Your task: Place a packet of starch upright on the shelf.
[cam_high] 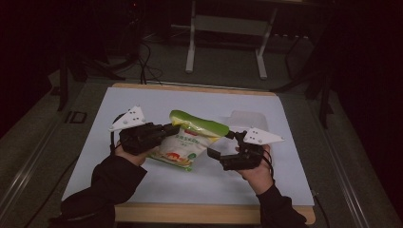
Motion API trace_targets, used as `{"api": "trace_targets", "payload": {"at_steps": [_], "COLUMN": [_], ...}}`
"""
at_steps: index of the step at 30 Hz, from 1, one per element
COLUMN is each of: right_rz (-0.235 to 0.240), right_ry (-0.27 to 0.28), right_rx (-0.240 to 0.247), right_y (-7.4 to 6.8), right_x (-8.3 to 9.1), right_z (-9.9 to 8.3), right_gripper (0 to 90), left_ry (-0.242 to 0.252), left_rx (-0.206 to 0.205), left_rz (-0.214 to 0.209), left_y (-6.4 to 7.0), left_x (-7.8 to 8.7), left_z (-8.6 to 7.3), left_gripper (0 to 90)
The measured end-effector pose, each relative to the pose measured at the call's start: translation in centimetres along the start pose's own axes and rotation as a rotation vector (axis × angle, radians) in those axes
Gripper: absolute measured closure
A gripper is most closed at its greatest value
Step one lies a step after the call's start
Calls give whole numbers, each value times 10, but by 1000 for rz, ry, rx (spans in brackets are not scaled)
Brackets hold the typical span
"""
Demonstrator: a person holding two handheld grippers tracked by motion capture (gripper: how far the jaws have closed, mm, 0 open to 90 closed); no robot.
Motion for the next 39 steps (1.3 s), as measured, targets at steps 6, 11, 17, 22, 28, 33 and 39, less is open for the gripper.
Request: {"api": "trace_targets", "payload": {"at_steps": [6, 11, 17, 22, 28, 33, 39], "right_rz": [63, 77, 133, 176, 199, 223, 230], "right_ry": [0, -101, -140, -153, -170, -190, -209], "right_rx": [-13, -39, -3, -2, 22, 62, 116], "right_y": [-8, -11, -17, -21, -19, -19, -14], "right_x": [-6, -11, -13, -11, -8, -6, -1], "right_z": [3, -2, -4, -2, 2, 5, 13], "right_gripper": [233, 426, 732, 812, 822, 832, 833], "left_ry": [6, 0, -11, -9, -10, -18, -10], "left_rx": [3, -4, 0, 13, 30, 44, 32], "left_rz": [-33, -60, -76, -90, -118, -153, -186], "left_y": [8, 15, 20, 18, 18, 16, 18], "left_x": [-3, -5, -8, -7, -7, -8, -6], "left_z": [1, 1, -1, -1, -1, -3, -3], "left_gripper": [875, 875, 875, 875, 873, 866, 799]}}
Point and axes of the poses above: each handheld gripper's, and its own axes: x roughly backward along the jaws, z roughly out of its top, y roughly to its right, the point moved 6 cm from there along -x, roughly forward along the jaws, and after that the axes turned 5 degrees about y, right-handed, at the moved point
